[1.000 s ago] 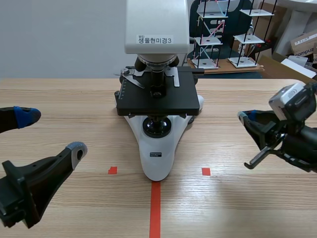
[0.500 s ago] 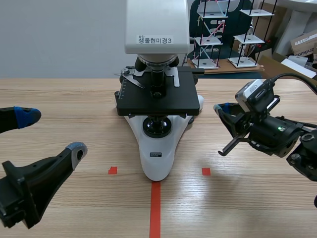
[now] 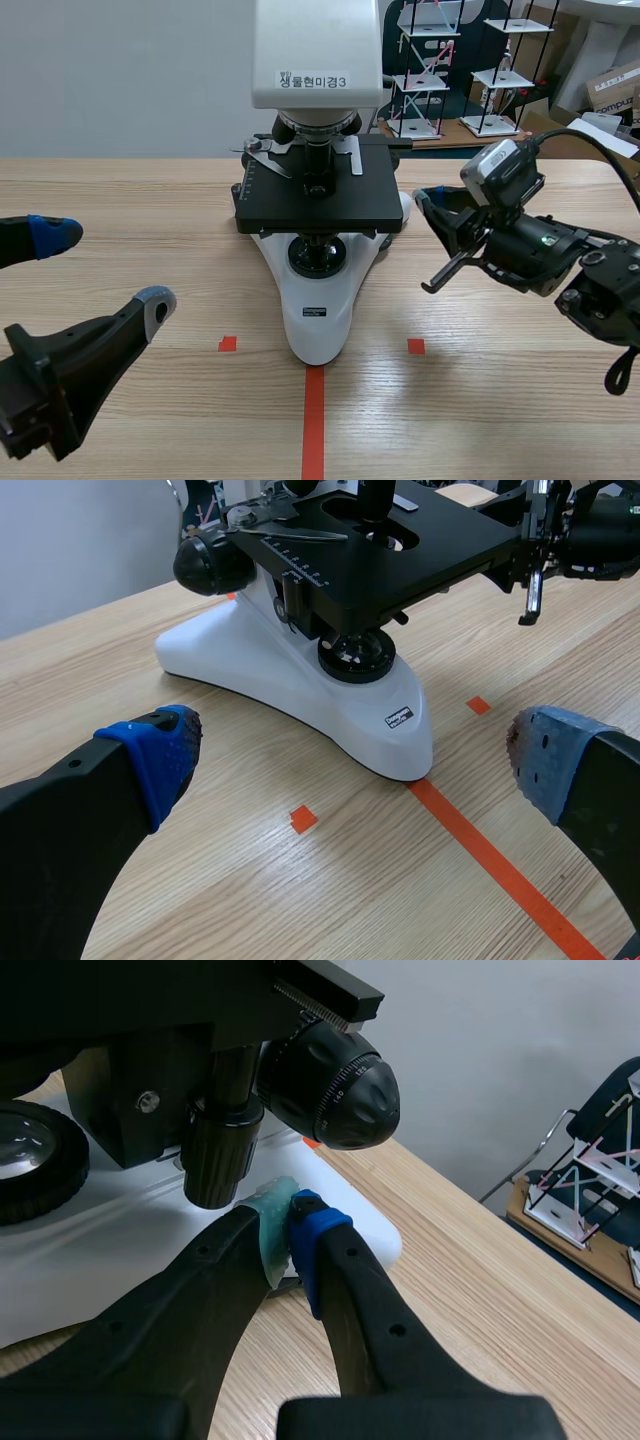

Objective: Point at the stage knob

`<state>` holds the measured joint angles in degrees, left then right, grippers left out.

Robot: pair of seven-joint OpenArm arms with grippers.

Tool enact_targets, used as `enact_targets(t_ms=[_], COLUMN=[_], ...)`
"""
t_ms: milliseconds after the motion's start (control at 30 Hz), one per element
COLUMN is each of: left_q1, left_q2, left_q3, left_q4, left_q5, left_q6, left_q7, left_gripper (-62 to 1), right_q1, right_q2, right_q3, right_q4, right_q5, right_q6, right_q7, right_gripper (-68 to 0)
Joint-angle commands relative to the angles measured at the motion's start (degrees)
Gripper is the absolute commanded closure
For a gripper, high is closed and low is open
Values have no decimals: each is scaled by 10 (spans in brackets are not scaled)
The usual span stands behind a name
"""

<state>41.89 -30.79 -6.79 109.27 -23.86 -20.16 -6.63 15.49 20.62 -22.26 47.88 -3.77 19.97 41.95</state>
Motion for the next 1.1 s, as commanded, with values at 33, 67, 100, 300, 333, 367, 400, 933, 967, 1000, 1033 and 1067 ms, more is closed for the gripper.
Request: enact_targets(t_ms=[33,67,100,300,333,367,400,933,967,1000,1033,1067], left_q1=[0,0,0,0,0,0,0,0,0,0,0,0], left_q2=[3,3,3,3,3,3,3,3,3,3,3,3], left_q3=[-3,-3,-3,-3,-3,-3,-3,-3,-3,-3,-3,-3], left_q4=[9,9,9,9,9,9,9,9,9,9,9,9], left_q5=[-4,-4,-4,-4,-4,-4,-4,-4,-4,-4,-4,-4], left_q6=[-1,-1,-1,-1,-1,-1,-1,-1,-1,-1,-1,-1], left_q7=[-8,-8,-8,-8,-8,-8,-8,-8,-8,-8,-8,-8], left_gripper=[-623,-623,-623,-623,-623,-623,-623,-623,-623,-623,-623,-623], right_q1=[7,7,7,7,7,7,7,7,7,7,7,7], right_q2=[7,7,7,6,6,6,6,7,7,7,7,7], right_q3=[-1,-1,-1,-1,-1,-1,-1,-1,-1,-1,-1,-1], right_q4=[12,12,12,12,12,12,12,12,12,12,12,12], right_q5=[1,1,1,1,1,1,1,1,1,1,1,1], right_q6=[-2,-2,-2,-2,-2,-2,-2,-2,-2,-2,-2,-2], right_q7=[2,2,2,2,2,2,2,-3,-3,-3,-3,-3], right_gripper=[1,1,1,1,1,1,1,1,1,1,1,1])
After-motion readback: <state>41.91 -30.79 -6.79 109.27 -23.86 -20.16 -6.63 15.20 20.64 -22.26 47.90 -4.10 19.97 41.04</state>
